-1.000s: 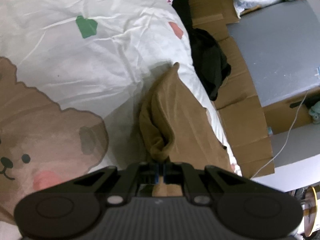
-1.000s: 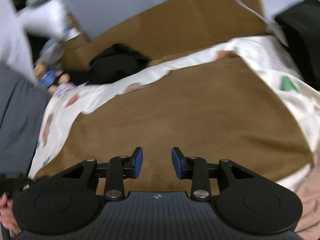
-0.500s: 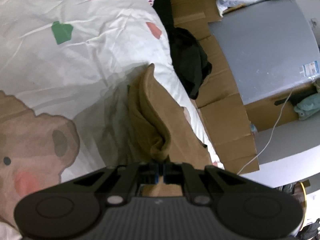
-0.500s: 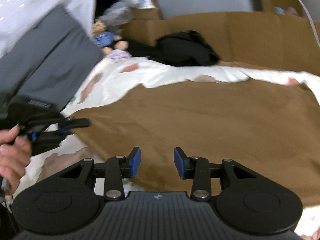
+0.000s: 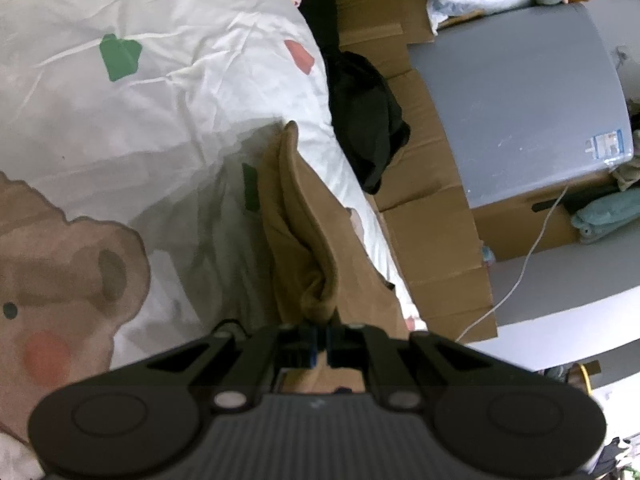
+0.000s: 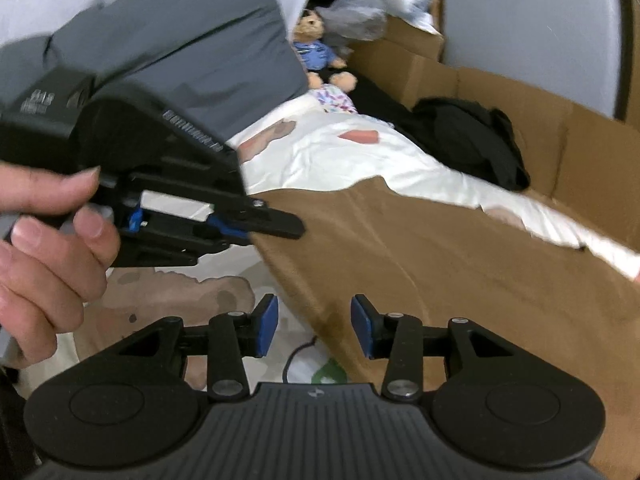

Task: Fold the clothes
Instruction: 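Bring the right gripper beside the left gripper and pinch the shirt corner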

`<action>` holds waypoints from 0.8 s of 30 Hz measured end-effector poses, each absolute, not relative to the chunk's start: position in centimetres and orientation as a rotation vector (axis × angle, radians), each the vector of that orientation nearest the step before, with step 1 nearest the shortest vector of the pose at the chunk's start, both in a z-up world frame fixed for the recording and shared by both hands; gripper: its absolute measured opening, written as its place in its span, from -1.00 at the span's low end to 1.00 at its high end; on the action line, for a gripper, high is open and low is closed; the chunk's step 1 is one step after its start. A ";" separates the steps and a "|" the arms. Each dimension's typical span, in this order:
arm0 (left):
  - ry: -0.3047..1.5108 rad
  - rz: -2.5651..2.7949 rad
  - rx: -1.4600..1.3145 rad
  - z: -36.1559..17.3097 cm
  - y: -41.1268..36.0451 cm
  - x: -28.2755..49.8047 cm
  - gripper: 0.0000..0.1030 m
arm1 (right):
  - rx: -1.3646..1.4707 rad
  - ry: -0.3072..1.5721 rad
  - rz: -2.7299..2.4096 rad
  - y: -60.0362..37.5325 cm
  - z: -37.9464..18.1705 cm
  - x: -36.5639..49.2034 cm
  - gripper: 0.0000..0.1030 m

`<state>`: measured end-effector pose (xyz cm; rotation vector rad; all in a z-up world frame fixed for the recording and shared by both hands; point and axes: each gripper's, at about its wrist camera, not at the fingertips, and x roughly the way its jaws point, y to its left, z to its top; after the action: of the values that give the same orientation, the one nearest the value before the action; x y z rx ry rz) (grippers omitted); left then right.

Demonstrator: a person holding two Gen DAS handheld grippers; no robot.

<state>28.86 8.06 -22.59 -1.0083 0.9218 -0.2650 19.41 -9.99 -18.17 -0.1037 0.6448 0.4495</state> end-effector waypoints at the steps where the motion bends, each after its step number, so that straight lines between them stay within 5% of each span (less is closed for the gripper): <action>1: 0.922 -0.270 -1.018 -22.5 8.1 28.9 -0.93 | -0.124 0.636 0.444 -9.6 -18.1 19.3 -0.12; 24: 0.931 -0.279 -1.105 -23.2 9.2 29.0 -0.93 | -0.395 0.589 0.416 -3.2 -18.4 21.5 -0.12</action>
<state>29.02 9.21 -23.21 -1.1047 0.9315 -0.2790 21.53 -3.18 -18.36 -0.3948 0.5886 0.4159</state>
